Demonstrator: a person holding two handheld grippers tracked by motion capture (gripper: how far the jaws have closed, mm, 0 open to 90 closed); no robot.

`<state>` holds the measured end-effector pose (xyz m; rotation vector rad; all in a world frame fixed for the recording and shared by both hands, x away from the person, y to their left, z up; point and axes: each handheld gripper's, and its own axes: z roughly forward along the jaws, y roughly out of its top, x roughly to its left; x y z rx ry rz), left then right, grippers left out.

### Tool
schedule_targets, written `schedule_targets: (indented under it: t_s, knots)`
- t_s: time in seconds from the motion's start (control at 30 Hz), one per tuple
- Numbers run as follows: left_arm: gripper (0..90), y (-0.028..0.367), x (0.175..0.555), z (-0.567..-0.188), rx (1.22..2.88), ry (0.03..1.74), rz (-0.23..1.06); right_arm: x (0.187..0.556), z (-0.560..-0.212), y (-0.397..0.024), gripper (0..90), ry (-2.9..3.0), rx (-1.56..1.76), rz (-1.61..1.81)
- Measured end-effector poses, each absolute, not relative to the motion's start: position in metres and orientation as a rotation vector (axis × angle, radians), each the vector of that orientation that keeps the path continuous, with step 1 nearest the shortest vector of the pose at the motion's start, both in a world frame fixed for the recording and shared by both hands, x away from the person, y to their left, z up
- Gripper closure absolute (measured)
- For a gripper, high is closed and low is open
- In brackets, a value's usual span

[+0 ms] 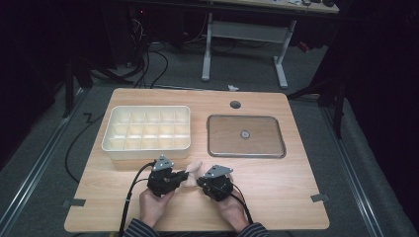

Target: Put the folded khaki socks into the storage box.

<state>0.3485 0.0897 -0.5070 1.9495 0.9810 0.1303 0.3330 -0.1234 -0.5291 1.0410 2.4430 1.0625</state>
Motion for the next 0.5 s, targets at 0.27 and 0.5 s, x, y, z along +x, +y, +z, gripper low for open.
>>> schedule_targets:
  t_s: [0.27, 0.5]
  knots:
    - [85.1, 0.0891, 0.3474, -0.5023, 1.923, 0.93, 0.12, 0.3353, -0.5287, -0.1212, 83.6, 2.455, 1.04, 1.062]
    - [85.4, 0.0894, 0.3488, -0.4994, 1.896, 0.901, 0.074, 0.3408, -0.5276, -0.1148, 83.6, 2.484, 1.039, 1.067]
